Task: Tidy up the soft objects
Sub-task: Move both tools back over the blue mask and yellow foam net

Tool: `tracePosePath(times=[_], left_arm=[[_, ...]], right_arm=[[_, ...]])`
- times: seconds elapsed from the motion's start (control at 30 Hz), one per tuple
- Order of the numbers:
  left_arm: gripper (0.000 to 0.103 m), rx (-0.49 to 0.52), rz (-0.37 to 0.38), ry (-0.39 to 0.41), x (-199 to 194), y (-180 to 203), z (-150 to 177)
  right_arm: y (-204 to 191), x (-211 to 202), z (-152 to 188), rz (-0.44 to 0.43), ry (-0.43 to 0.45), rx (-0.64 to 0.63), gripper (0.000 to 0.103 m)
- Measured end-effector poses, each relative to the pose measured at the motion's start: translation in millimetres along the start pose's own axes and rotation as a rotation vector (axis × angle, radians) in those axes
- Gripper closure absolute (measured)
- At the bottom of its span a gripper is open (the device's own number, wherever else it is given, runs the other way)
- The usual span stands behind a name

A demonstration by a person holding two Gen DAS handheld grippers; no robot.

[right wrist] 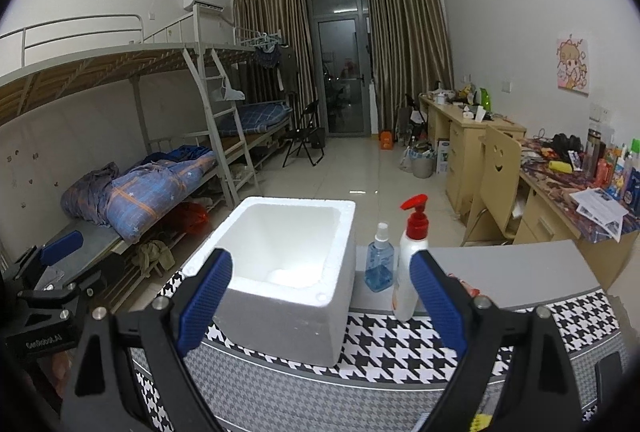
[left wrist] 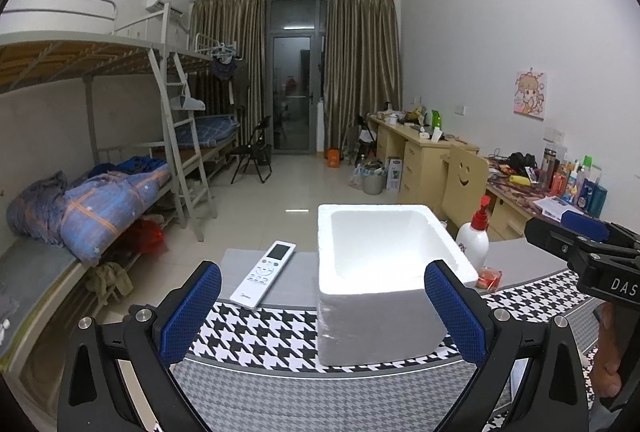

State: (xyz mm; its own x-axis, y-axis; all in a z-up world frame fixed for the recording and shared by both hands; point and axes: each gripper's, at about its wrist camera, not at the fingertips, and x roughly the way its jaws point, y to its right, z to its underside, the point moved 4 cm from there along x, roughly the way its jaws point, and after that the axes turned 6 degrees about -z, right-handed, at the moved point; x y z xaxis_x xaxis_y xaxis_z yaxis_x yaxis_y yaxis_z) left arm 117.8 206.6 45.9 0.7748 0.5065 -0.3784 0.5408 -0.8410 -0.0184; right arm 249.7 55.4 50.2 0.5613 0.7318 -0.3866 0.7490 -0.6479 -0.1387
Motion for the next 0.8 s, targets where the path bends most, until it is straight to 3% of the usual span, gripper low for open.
tracePosePath(times=[0.8], left_arm=[[0.001,0.032,0.09,-0.012,-16,42,18]], right_arm=[[19,-42,21,0.046,0.053,-0.022,0.01]])
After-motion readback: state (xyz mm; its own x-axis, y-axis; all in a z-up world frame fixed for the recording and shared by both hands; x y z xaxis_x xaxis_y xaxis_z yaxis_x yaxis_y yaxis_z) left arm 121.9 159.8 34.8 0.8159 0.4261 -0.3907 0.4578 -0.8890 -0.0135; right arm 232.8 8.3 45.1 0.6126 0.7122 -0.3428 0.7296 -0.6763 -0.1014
